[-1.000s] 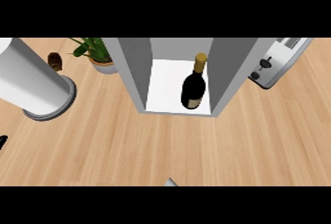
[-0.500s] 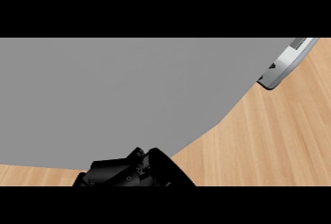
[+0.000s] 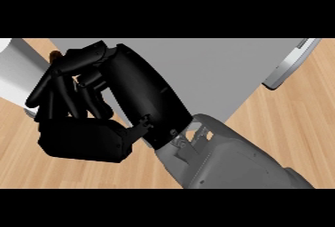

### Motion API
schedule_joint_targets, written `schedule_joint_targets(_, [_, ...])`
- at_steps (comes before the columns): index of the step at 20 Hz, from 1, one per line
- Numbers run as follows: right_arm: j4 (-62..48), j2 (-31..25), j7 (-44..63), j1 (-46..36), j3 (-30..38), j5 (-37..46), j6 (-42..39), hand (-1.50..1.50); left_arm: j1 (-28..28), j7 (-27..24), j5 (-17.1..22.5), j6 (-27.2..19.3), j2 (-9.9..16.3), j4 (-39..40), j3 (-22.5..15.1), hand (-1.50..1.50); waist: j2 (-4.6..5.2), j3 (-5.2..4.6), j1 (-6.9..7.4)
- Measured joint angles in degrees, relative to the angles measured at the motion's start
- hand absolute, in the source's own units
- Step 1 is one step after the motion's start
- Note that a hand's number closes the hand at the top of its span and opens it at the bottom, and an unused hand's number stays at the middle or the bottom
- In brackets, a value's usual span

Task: Pick up the wine, place it into the cabinet and close the cabinet

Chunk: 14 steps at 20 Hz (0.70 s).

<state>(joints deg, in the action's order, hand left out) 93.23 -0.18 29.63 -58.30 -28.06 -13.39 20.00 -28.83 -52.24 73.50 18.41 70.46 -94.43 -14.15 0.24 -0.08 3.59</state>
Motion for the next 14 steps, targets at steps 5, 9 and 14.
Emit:
schedule_joint_targets(5, [-9.93, -0.05, -2.66, -3.78, 3.84, -8.09, -11.04, 1.50, -0.42, 1.30, -0.12, 1.55, -0.50, 0.84, 2.40, -1.50, 0.23, 0.05, 0.29])
schedule_joint_targets(9, [-15.37, 0.01, 0.48, -5.54, 2.92, -15.54, -22.61, 1.50, -0.62, 2.38, 0.02, 2.17, -0.51, 0.71, 3.91, -1.50, 0.38, 0.03, 0.82])
schedule_joint_targets(14, [-23.99, -0.09, 2.64, -7.68, 2.57, -22.53, -35.61, 1.50, -0.81, 3.36, -0.81, 3.47, -2.18, 2.27, 5.21, -1.50, 0.37, -0.02, 0.29])
